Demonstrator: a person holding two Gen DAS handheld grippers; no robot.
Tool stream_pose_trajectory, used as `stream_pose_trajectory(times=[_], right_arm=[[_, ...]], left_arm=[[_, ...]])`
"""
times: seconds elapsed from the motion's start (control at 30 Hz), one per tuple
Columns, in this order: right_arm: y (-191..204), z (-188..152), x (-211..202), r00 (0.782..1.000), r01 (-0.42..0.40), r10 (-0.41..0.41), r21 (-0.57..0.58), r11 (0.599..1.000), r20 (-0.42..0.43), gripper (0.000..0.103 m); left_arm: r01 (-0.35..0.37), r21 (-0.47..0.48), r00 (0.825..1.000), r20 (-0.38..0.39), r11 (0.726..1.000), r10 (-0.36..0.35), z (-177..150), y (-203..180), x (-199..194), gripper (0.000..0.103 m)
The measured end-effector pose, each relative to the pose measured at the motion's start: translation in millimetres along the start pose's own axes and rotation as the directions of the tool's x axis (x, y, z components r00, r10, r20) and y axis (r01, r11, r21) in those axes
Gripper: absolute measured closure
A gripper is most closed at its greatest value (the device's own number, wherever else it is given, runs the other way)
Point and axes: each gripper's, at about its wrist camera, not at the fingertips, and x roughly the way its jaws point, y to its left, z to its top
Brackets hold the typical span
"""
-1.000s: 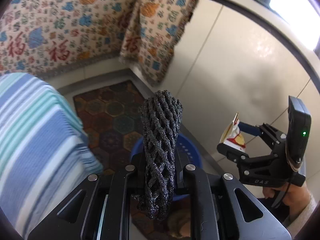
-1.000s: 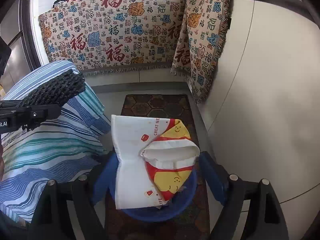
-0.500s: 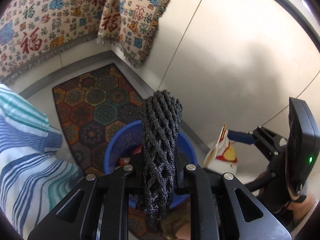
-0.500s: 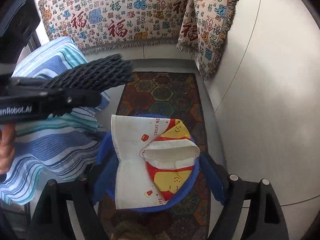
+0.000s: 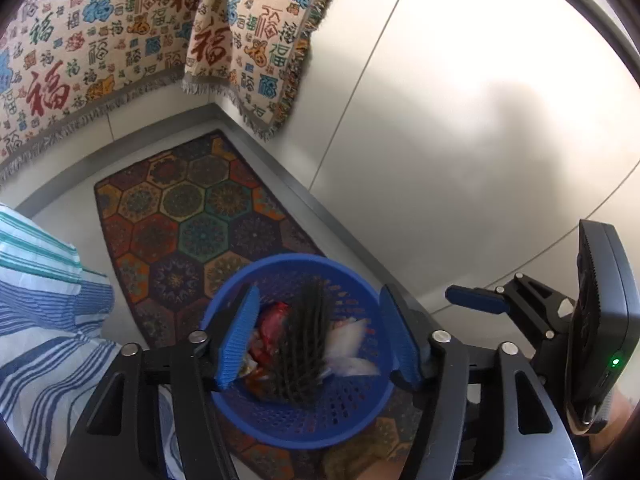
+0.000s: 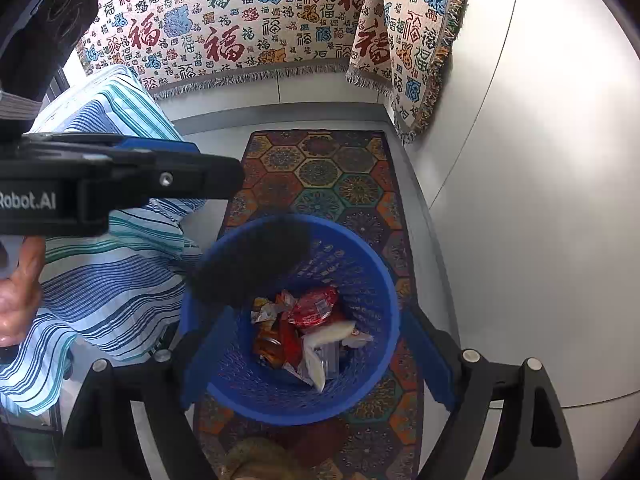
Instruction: Collect trash
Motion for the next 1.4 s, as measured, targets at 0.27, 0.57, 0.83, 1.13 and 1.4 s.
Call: stream_pose_trajectory(times=[0.27,0.57,0.83,1.13,1.4], right_arm=[[-3,1,-34,0.997,0.065,-0.068,0.081,0.995,0.036,0.016],[6,-31,-109,0.982,0.125,-0.163,0.323,0.938,0.092,0.004],[5,-48,-114,0.987,0.089,-0.132,0.358,0.929,0.097,0.001],[6,-51,-126,0.979,0.113,-0.163,0.341,0.933,0.123,0.001],[8,-53,-131,0.977,0.107,-0.161,0.332,0.937,0.14,0.001]], left_arm=[[-0.06,-0.05,0.997,0.039,0.997,0.062,3,-2,-27,0.027],[-0.159,-0.051,0.987,0.015,0.986,0.16,-38,-37,-79,0.0],[-0.264,-0.026,0.964,0.012,0.964,0.265,-67,-52,-90,0.0],[-0.42,-0.03,0.902,0.099,0.907,0.421,-69,-62,-104,0.0],[-0.397,-0.051,0.912,0.091,0.916,0.4,-64,-61,-106,0.0]])
